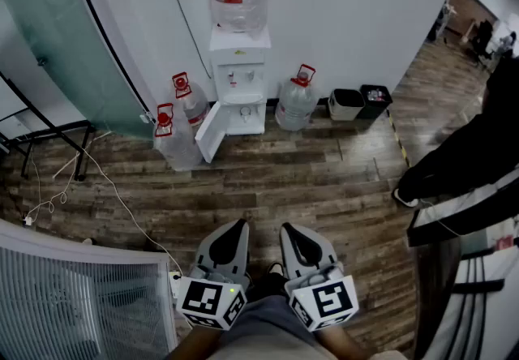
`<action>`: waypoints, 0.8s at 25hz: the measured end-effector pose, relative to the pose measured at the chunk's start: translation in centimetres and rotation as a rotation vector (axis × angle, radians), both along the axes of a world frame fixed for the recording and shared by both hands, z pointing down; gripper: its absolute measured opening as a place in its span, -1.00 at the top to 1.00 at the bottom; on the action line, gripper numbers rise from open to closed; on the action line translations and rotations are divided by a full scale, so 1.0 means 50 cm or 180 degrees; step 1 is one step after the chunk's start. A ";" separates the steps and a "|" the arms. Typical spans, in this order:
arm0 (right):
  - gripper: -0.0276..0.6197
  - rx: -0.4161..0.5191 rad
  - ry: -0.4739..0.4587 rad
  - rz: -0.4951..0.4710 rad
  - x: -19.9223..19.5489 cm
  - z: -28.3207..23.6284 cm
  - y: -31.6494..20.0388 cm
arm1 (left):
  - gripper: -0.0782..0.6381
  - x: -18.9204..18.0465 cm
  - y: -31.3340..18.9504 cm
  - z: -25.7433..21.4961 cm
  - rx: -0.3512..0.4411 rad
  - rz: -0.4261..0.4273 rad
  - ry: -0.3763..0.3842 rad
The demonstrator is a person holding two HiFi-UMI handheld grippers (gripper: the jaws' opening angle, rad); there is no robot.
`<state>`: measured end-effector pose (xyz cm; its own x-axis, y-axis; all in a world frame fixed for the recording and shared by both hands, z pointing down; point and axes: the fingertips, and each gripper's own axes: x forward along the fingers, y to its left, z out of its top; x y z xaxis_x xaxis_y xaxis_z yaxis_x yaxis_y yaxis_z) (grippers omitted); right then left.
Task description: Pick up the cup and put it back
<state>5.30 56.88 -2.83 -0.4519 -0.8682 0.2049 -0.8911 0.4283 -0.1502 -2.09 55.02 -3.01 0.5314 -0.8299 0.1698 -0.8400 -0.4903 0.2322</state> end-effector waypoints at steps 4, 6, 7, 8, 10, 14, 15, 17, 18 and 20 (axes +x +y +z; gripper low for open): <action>0.85 -0.0009 0.0007 -0.0006 0.034 0.003 -0.009 | 0.76 0.032 -0.002 0.000 0.0062 0.0009 -0.0119; 0.85 -0.0024 -0.0010 -0.0009 0.047 0.005 -0.017 | 0.76 0.046 -0.009 0.005 0.0037 0.0027 -0.0110; 0.85 -0.0036 -0.0022 -0.0013 0.052 0.007 -0.019 | 0.76 0.051 -0.012 0.006 0.0019 0.0023 -0.0104; 0.85 -0.0049 -0.0030 -0.0017 0.056 0.010 -0.021 | 0.76 0.057 -0.014 0.007 0.0000 0.0013 -0.0093; 0.85 -0.0075 -0.0036 -0.0029 0.065 0.017 -0.024 | 0.76 0.069 -0.018 0.010 -0.0027 0.0004 -0.0074; 0.84 -0.0124 -0.0069 -0.0081 0.075 0.026 -0.030 | 0.76 0.088 -0.021 0.017 -0.0033 0.0017 -0.0111; 0.84 -0.0128 -0.0065 -0.0088 0.079 0.026 -0.032 | 0.76 0.092 -0.024 0.017 -0.0030 0.0008 -0.0112; 0.84 -0.0115 -0.0024 -0.0094 0.089 0.026 -0.041 | 0.76 0.100 -0.035 0.016 -0.0031 -0.0035 -0.0106; 0.84 -0.0104 -0.0009 -0.0102 0.093 0.026 -0.046 | 0.76 0.103 -0.041 0.016 -0.0031 -0.0065 -0.0104; 0.84 -0.0081 -0.0025 -0.0137 0.095 0.026 -0.052 | 0.76 0.105 -0.050 0.017 -0.0018 -0.0130 -0.0105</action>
<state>10.07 54.27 -1.50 -0.4904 -0.8425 0.2230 -0.8706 0.4622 -0.1683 3.15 52.53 -2.16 0.4911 -0.8498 0.1913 -0.8665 -0.4543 0.2068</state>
